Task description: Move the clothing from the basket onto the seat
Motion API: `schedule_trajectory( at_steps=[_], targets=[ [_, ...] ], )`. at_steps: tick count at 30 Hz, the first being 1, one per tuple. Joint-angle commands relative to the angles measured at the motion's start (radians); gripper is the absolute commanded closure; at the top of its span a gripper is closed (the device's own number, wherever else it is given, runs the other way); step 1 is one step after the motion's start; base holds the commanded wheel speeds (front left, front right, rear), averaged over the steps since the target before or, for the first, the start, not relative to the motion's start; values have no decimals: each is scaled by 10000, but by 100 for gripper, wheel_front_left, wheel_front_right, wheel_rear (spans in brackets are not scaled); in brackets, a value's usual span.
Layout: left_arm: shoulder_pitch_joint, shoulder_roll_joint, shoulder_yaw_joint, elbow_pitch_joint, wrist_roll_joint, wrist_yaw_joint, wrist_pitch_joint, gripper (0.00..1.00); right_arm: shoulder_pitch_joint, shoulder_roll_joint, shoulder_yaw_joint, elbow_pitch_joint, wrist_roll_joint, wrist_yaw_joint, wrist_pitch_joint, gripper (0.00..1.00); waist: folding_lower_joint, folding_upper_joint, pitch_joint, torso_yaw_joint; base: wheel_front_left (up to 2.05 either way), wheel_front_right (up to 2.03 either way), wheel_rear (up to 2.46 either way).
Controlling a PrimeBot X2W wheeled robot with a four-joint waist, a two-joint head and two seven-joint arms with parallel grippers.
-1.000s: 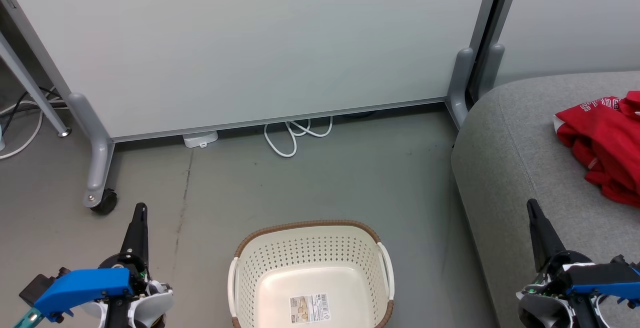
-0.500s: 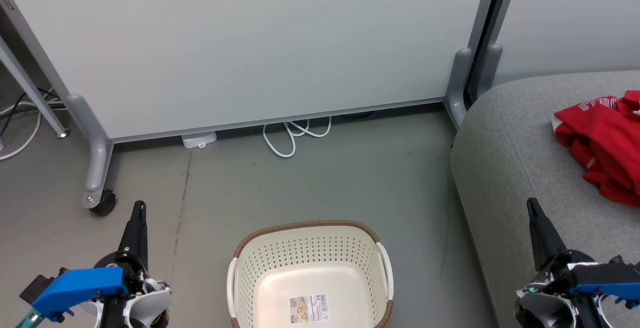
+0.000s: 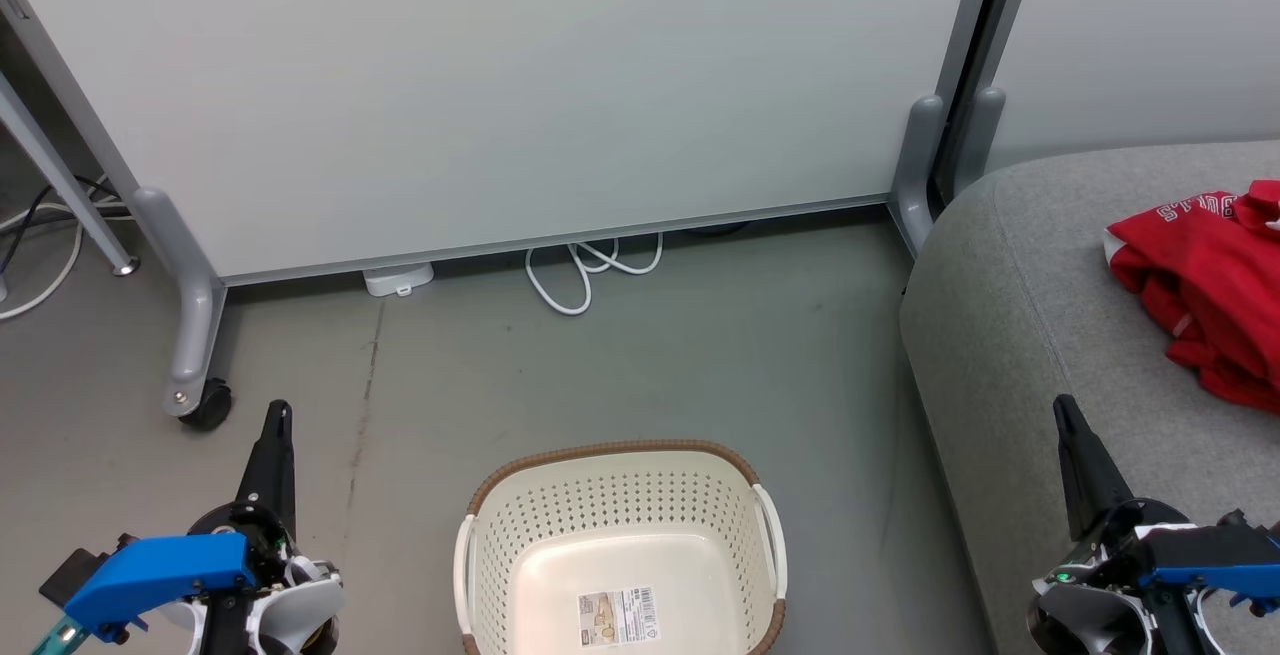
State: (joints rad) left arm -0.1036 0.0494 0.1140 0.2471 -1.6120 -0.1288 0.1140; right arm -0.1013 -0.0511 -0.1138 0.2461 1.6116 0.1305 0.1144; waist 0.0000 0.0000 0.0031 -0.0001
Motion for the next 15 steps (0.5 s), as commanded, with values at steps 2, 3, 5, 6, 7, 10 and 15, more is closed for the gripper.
schedule_trajectory(
  at_steps=[2,3,5,6,7,10,15],
  targets=[
    [-98,16,23,-37,-18,-38,39,100,-138,16,-13,-22,24,4,34,100,0,0,0,1,0,0,0],
    [-98,16,23,-37,-18,-38,39,100,-138,16,-13,-23,24,4,32,100,0,0,0,1,0,0,0],
    [-98,16,23,-37,-18,-38,39,100,-138,16,-12,-23,24,4,32,100,0,0,0,1,0,0,0],
    [-98,16,23,-37,-18,-38,39,100,-138,16,-12,-23,25,4,34,100,0,0,0,1,0,0,0],
    [-98,16,23,-37,-18,-38,39,100,-138,16,-12,-23,25,4,34,100,0,0,0,1,0,0,0],
    [-98,16,23,-38,-18,-38,39,100,-137,16,-12,-23,25,4,32,100,0,0,0,1,0,0,0],
    [-98,16,22,-38,-19,-38,38,100,-137,16,-12,-23,25,4,32,100,0,0,0,1,0,0,0]
  ],
)
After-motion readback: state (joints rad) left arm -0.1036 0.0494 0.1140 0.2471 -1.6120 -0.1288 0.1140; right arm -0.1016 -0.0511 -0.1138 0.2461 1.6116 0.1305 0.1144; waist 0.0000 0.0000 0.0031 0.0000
